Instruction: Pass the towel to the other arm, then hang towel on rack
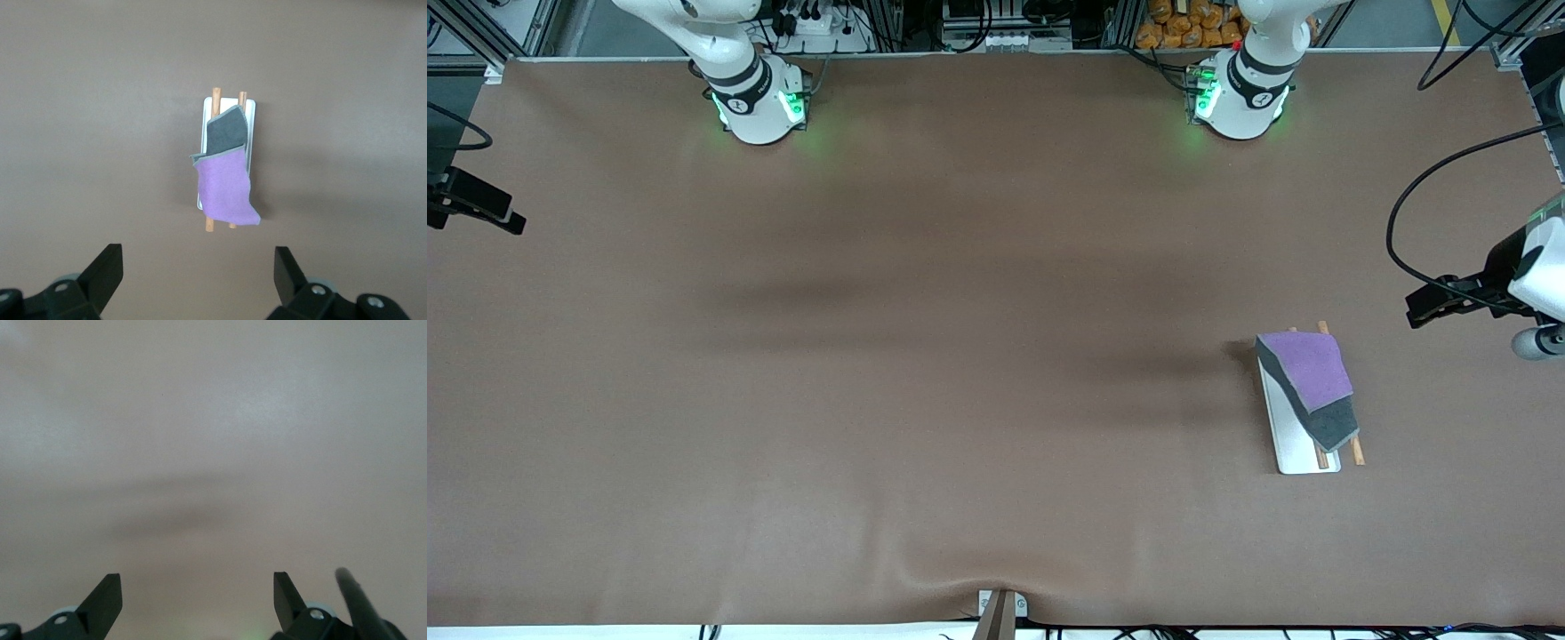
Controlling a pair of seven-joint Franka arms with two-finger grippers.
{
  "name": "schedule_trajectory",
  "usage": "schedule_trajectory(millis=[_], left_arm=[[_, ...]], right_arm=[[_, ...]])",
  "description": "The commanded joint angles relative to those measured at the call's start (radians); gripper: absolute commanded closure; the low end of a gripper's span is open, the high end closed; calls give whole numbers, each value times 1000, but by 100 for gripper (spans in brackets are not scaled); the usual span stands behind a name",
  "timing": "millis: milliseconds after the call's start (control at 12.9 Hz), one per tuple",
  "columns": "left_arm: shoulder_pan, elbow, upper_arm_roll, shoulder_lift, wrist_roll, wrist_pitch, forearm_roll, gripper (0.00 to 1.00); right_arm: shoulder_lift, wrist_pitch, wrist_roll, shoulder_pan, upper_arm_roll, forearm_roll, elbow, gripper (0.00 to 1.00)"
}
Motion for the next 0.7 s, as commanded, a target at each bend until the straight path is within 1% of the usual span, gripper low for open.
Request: schedule_trajectory(millis=[0, 155, 310, 388, 543, 620], left_arm=[[13, -13, -14, -87, 14, -36, 20, 0], [15, -17, -31, -115, -8, -55, -4, 0], [-4, -17, -17, -130, -13, -53, -32, 0], [-51, -19, 32, -135, -13, -58, -34, 0], [-222, -25, 215, -160, -13, -72, -63, 0], [-278, -25, 286, -160, -3, -78, -89, 0]], right_arm=[[-15, 2, -15, 24, -17, 6, -3, 0], [-15, -2, -15, 48, -18, 6, -4, 0], [-13, -10, -29, 60, -17, 6, -7, 0], [-10, -13, -30, 68, -17, 6, -11, 0], [-10, -19, -29, 73, -17, 4, -9, 0], [-10, -17, -27, 71, -17, 4, -9, 0]])
